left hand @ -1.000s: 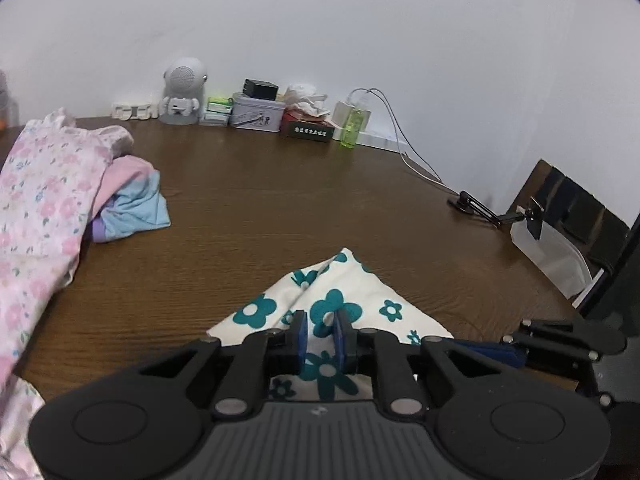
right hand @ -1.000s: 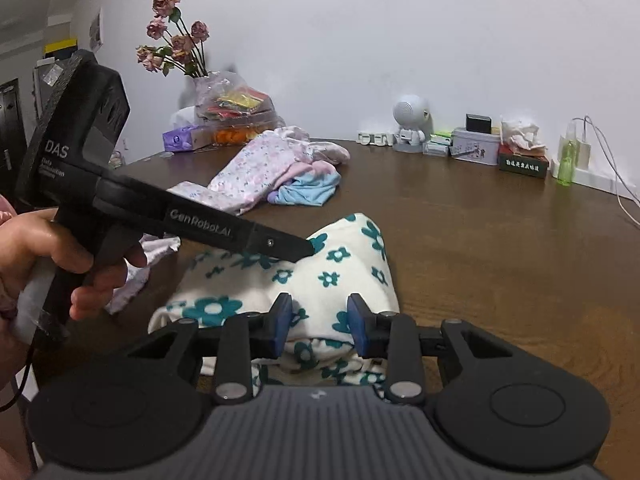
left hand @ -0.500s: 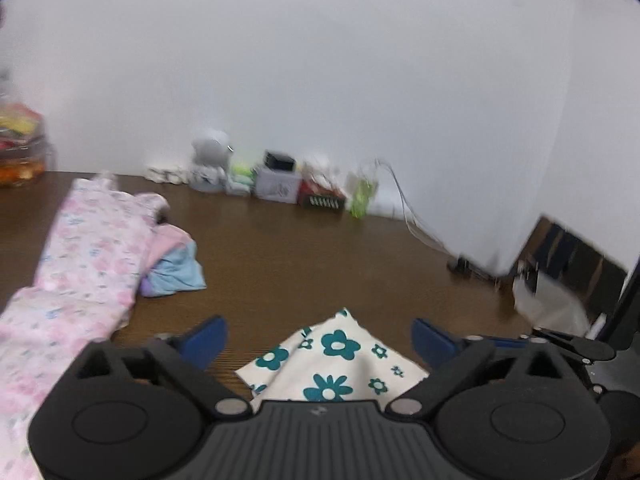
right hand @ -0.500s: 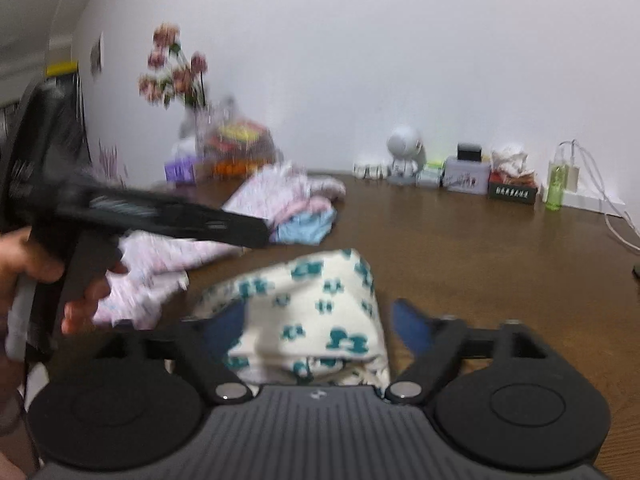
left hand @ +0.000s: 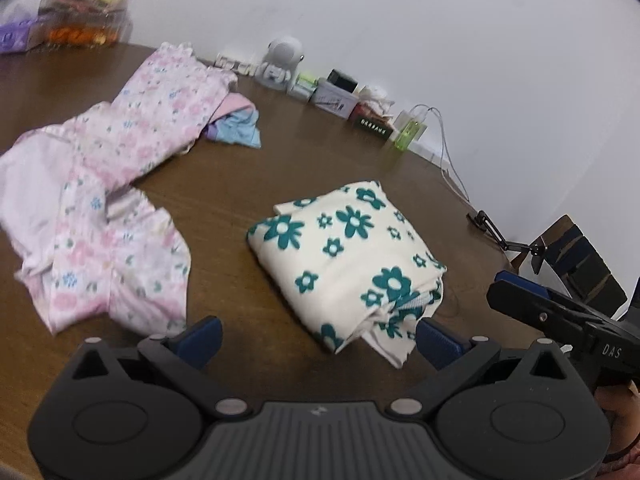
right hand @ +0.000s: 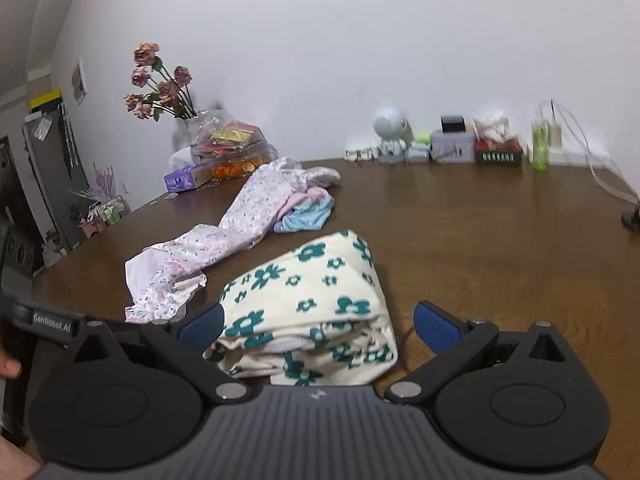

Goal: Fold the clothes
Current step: 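Grasp the folded cream bundle with the left gripper while the right gripper grasps beside it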

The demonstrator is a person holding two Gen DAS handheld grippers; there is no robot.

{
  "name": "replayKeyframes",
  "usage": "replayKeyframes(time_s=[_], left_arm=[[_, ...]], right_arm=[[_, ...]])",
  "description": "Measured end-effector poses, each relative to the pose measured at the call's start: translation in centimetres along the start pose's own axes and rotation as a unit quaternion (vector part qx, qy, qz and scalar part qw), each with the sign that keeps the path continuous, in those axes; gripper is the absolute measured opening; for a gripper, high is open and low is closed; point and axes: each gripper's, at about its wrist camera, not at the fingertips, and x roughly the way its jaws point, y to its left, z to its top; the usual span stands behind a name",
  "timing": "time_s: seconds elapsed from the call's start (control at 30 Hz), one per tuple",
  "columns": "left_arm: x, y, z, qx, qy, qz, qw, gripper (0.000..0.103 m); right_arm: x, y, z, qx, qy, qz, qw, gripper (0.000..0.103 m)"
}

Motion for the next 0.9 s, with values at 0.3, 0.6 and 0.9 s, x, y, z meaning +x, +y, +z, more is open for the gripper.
replayKeyframes(time_s=[0.3,0.6,0.9], left_arm=[[1.1,1.0,1.5,-0.073,0.028,-0.018,0.9967,0.103],[3.9,2.7,3.3,-0.158,0.059,-0.043,0.9847,0.103],[5.8,2.8,4.5,-0.159,0.058,-0.047,0.9844,0.086]], right_arm=[[0.9,-1.1,1.1,0.002,0.026,0.024,0.999,0.103],[6.7,-7.2,3.9,0.066,0.116,0.094,0.987,0.103],[11.3,-9.6,4.4,0.089,0.18,0.152,0.968,0.102]])
